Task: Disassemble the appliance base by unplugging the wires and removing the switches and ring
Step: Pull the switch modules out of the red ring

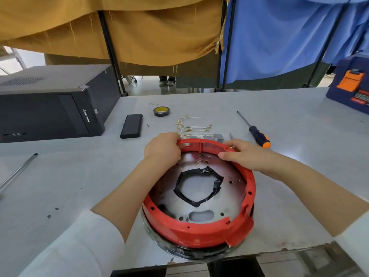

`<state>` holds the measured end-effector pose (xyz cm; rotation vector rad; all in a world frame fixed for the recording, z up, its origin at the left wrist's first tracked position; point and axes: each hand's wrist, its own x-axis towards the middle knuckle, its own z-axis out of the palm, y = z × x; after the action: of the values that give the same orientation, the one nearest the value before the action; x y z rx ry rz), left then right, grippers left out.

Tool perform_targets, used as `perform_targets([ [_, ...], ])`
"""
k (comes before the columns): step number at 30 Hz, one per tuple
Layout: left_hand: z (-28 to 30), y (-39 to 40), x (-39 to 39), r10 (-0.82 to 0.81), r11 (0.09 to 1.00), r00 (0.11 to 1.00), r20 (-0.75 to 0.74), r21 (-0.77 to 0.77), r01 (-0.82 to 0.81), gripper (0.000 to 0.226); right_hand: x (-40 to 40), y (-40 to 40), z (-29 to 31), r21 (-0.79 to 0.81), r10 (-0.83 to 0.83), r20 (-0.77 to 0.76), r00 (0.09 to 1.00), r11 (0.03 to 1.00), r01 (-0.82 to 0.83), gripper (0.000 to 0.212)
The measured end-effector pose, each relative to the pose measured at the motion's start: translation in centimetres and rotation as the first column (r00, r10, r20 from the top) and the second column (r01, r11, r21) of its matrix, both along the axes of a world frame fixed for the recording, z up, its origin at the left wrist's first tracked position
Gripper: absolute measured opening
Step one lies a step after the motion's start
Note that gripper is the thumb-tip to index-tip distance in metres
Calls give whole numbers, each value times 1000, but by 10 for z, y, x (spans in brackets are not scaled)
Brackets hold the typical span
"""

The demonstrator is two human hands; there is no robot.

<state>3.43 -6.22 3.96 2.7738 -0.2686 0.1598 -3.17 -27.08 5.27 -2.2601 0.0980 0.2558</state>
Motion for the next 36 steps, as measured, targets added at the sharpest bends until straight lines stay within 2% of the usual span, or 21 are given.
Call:
perform_targets([
  [2,9,12,-1,38,994,999,7,-104,-37,11,-4,-1,10,120,-26,-5,1000,992,26,34],
  [4,22,25,-2,52,958,998,28,-285,-41,11,-6,-3,21,237,-51,-48,998,970,61,51],
  [6,39,34,-5,31,835,1000,6,-549,-22,16,-5,-5,29,322,-30,-101,994,945,61,65],
  [8,55,39,-11,2,689,1000,-23,-725,-18,26,-3,-5,38,407,-18,-80,997,912,49,72],
  [11,75,43,-21,-45,590,999,16,-806,39,40,0,-1,60,536,-115,73,991,842,59,52],
  [13,83,46,-26,-116,599,990,86,-789,139,47,0,-1,73,563,-96,205,974,825,-37,33],
  [15,85,50,-28,-188,682,973,136,-695,229,54,-3,-1,85,505,-50,319,947,854,-125,30],
  [17,83,54,-28,-242,744,962,125,-613,266,65,-7,2,92,372,9,396,918,913,-169,38],
  [19,78,64,-30,-309,772,950,31,-575,270,75,-11,7,94,258,68,444,893,945,-201,42],
  [21,72,80,-32,-394,765,913,-105,-588,262,77,-17,11,94,229,90,462,883,949,-217,41],
  [24,67,98,-32,-414,682,884,-219,-717,142,69,-28,17,93,205,126,507,853,943,-261,39],
  [26,65,107,-31,-403,567,873,-276,-824,1,65,-34,20,94,140,175,534,827,946,-291,32],
  [28,63,115,-30,-445,413,838,-315,-903,-120,56,-40,25,96,-12,291,514,807,943,-332,19],
  [29,60,116,-30,-441,364,829,-343,-913,-184,50,-44,27,94,-96,362,472,804,928,-361,18],
  [30,56,116,-30,-412,354,825,-386,-902,-246,41,-47,30,91,-168,429,411,805,903,-396,19],
  [33,33,107,-31,-260,493,830,-493,-807,-325,36,-58,38,71,-339,582,190,791,795,-504,25],
  [36,5,98,-37,-183,636,896,-404,-744,-206,30,-67,39,41,-425,635,42,772,710,-561,26],
])
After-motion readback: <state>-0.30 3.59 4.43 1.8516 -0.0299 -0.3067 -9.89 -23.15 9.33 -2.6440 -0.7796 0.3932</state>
